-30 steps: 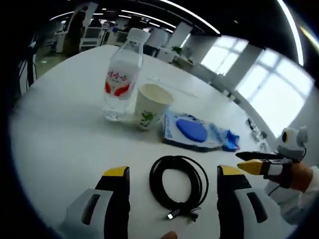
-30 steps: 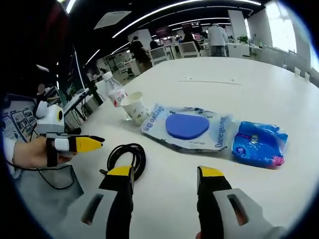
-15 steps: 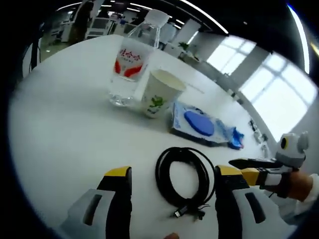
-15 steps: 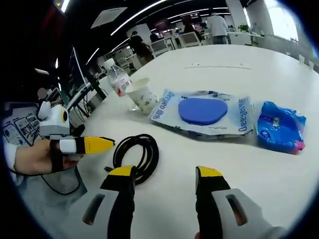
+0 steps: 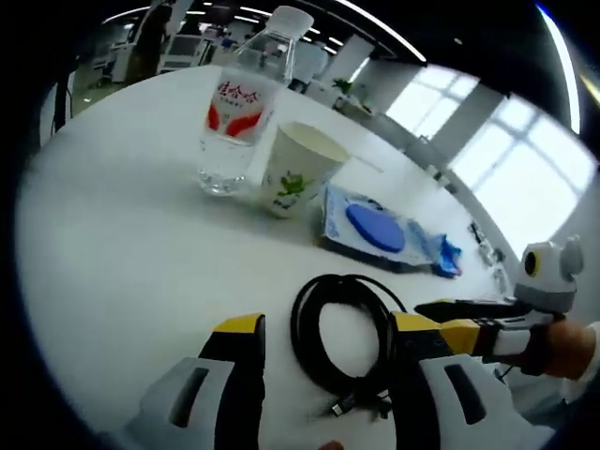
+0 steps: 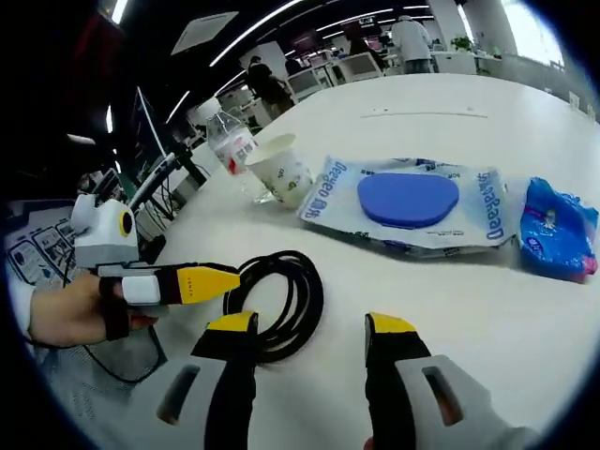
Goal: Arrange the tabletop items into an orderly group along one side of the table until the central work area is clear of visible clutter.
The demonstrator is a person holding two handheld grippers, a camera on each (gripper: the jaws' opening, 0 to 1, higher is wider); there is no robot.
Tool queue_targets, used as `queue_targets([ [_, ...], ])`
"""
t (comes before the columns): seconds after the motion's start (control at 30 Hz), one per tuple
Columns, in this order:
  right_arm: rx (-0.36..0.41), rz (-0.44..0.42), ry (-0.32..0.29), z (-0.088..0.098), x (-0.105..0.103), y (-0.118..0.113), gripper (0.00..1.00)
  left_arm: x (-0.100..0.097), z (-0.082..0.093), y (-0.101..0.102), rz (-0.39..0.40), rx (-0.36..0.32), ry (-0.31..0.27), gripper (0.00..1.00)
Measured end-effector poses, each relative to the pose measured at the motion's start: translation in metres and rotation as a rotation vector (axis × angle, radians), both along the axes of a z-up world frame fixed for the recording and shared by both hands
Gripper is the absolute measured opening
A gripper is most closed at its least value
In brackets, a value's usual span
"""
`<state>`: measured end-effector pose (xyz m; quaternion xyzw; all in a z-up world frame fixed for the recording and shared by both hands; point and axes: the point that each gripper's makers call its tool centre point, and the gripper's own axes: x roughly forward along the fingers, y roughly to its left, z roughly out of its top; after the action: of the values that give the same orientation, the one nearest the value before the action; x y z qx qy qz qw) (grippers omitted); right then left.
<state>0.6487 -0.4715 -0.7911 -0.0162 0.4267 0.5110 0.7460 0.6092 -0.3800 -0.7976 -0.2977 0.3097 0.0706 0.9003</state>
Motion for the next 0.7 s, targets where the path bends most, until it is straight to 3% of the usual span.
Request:
queue_targets([
  [0.2,-0.016,0.02,0.003,-0.007,-0.01,0.001,0.4,0.0,-0.003,-0.001,0.008,0.036,0.008,0.37],
  [0.33,-0.02,0.044,0.003,-0.01,-0.018,0.004,0.32,-0.006,-0.011,-0.002,-0.033,0.082,0.071,0.17],
  [0.37,-0.018,0.046,0.005,-0.009,-0.02,0.005,0.3,-0.005,-0.011,0.0,-0.012,0.092,0.06,0.15],
  [0.43,-0.009,0.055,0.009,-0.009,-0.023,0.007,0.28,-0.006,-0.011,0.001,0.025,0.047,0.062,0.13],
  [0.6,-0.018,0.051,-0.004,-0.011,-0.02,0.011,0.25,-0.01,-0.01,0.001,0.023,0.031,0.072,0.08],
  [0.7,-0.033,0.047,-0.015,-0.013,-0.016,0.007,0.13,-0.011,-0.01,0.0,0.014,0.035,0.086,0.06],
])
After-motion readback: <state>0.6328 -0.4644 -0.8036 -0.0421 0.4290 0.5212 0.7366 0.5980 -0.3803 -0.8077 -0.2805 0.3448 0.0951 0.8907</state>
